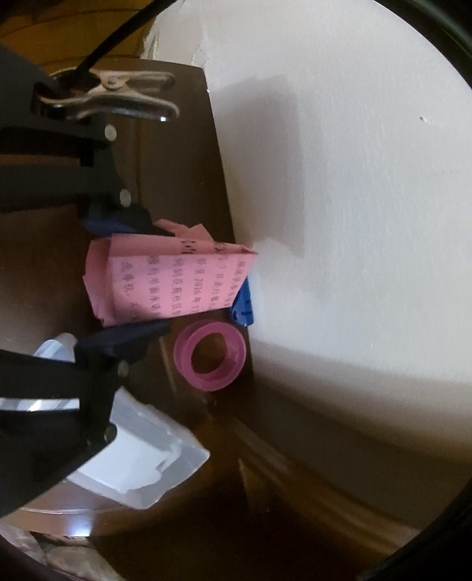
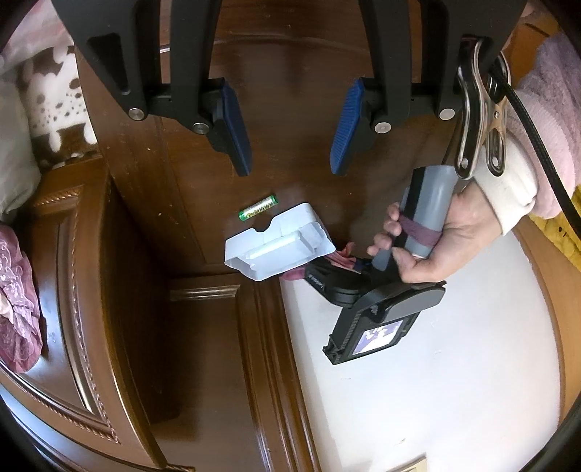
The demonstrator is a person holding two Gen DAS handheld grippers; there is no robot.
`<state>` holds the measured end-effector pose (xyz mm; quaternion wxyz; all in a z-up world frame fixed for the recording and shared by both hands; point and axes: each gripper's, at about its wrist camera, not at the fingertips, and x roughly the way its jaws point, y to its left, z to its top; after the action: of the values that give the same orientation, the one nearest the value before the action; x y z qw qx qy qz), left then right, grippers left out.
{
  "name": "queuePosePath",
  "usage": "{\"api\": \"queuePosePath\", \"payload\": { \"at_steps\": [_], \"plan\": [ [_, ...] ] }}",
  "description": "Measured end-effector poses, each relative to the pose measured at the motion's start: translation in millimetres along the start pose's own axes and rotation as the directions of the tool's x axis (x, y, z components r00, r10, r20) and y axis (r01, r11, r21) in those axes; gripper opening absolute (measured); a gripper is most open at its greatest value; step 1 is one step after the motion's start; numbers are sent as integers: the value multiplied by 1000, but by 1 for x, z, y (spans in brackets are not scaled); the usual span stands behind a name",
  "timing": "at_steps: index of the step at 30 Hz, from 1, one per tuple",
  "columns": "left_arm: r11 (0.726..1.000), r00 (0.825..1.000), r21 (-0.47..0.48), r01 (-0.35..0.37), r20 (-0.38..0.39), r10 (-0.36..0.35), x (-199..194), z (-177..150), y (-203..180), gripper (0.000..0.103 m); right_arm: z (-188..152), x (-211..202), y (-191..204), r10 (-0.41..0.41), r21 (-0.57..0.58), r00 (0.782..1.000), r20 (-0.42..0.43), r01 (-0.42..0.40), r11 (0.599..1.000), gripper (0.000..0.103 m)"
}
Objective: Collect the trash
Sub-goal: 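Lift the pink paper with the left tool while the right tool grasps the green battery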
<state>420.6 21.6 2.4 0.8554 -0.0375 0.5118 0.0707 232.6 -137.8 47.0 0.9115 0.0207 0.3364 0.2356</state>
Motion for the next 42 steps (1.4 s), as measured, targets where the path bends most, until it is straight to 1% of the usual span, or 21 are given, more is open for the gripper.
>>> {"api": "queuePosePath", "payload": {
  "at_steps": [2,4,9,13,15,16,19,20,21,24,26,27,28,30,31,33,35,37,39,41,42],
  "plan": [
    [999,999,7,38,11,-38,-5,-5,1,34,1,1,1,-4,-1,1000,-3,4,1000,46],
    [997,997,8,78,22,-78,-13,-10,9,32,1,1,2,-7,-6,1000,-8,7,1000,46],
    [982,982,-23,187,29,-186,-39,-38,31,32,3,6,3,-25,-14,999,-24,24,1000,46],
    [973,972,-26,229,63,-227,-61,-65,39,32,7,11,2,-43,3,998,-37,43,999,46],
    [968,966,-35,249,81,-246,-71,-73,44,32,8,15,2,-53,14,998,-44,54,998,46],
    [966,963,-44,254,102,-248,-78,-79,47,32,9,17,1,-58,20,997,-48,59,998,46],
    [965,957,-61,255,155,-243,-89,-86,52,32,10,25,0,-73,35,995,-64,76,997,46],
    [964,956,-65,259,158,-246,-87,-78,51,32,11,28,0,-77,35,995,-71,79,996,46],
    [961,954,-71,268,157,-255,-92,-77,70,32,12,32,-1,-80,30,993,-81,83,996,46],
    [950,948,-99,297,147,-281,-90,-92,75,32,16,45,0,-95,-5,989,-110,95,996,46],
    [944,944,-115,309,157,-290,-99,-100,80,33,19,53,0,-84,-27,988,-132,81,996,46],
    [944,944,-119,306,166,-285,-101,-104,82,33,20,56,0,-78,-38,987,-142,73,997,50],
    [944,943,-121,306,176,-283,-103,-109,84,33,22,62,0,-72,-61,985,-157,63,996,61],
    [944,941,-121,306,188,-281,-103,-113,83,33,25,69,0,-83,-112,982,-168,65,992,69],
    [945,941,-121,305,190,-279,-100,-113,81,33,26,72,0,-91,-136,981,-173,68,988,69],
    [941,936,-116,317,198,-290,-102,-113,82,33,29,79,-2,-107,-170,977,-185,75,983,70],
    [944,933,-105,312,221,-284,-106,-113,83,34,33,86,-5,-90,-184,976,-201,53,981,70],
    [951,935,-97,295,233,-266,-107,-115,83,34,35,93,-9,-86,-191,971,-222,43,981,70],
    [947,936,-105,302,222,-274,-104,-115,85,34,37,101,-13,-98,-195,964,-249,49,980,71],
    [939,933,-124,321,213,-291,-99,-115,87,34,38,105,-14,-105,-209,963,-248,53,977,71],
    [939,933,-126,319,213,-289,-99,-114,88,34,39,107,-15,-98,-206,964,-249,46,977,71]
  ]
}}
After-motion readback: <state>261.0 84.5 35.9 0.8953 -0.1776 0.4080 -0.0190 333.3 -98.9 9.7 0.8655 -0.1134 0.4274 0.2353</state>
